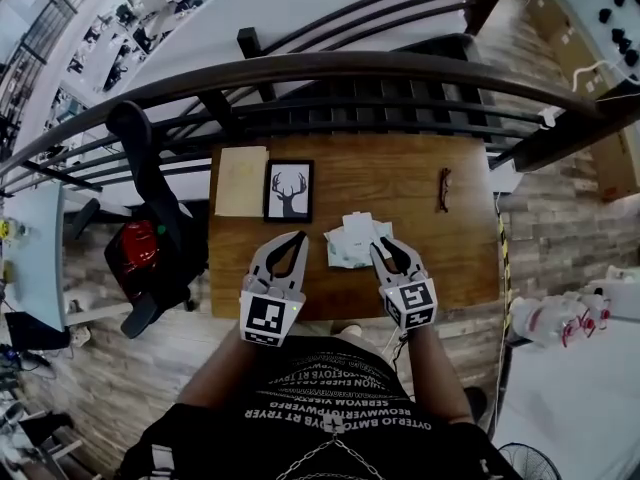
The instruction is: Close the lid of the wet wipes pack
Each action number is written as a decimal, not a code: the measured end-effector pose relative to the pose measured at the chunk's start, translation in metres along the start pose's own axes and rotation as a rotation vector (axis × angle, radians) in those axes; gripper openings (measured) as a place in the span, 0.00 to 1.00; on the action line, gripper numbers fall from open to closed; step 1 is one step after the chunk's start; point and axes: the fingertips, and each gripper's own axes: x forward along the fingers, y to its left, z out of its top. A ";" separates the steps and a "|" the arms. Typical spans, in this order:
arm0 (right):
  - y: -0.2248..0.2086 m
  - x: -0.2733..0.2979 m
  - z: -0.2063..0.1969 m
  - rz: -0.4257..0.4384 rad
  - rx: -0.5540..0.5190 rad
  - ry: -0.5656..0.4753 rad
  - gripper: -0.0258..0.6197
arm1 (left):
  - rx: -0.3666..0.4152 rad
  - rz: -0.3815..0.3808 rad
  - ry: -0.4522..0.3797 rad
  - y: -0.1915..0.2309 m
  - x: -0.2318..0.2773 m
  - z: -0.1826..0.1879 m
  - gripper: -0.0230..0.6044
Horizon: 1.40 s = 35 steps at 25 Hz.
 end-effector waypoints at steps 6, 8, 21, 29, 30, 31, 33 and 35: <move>-0.016 0.028 -0.026 0.002 0.014 0.050 0.19 | -0.002 -0.014 0.022 0.005 0.014 -0.007 0.08; -0.021 0.037 -0.034 0.006 0.012 0.069 0.19 | -0.009 -0.017 0.032 0.008 0.020 -0.011 0.08; -0.047 0.095 -0.089 0.036 0.031 0.225 0.27 | -0.021 -0.034 0.065 0.026 0.035 -0.030 0.08; -0.067 0.124 -0.127 0.032 0.057 0.326 0.33 | -0.030 -0.045 0.097 0.036 0.036 -0.049 0.08; -0.067 0.127 -0.132 0.041 0.063 0.343 0.35 | -0.029 -0.045 0.098 0.037 0.035 -0.050 0.08; -0.068 0.130 -0.137 0.049 0.075 0.357 0.36 | -0.026 -0.045 0.099 0.038 0.034 -0.051 0.08; -0.070 0.135 -0.142 0.062 0.105 0.376 0.37 | -0.024 -0.045 0.103 0.042 0.034 -0.053 0.08; -0.072 0.138 -0.144 0.068 0.119 0.390 0.38 | -0.025 -0.042 0.110 0.047 0.033 -0.055 0.08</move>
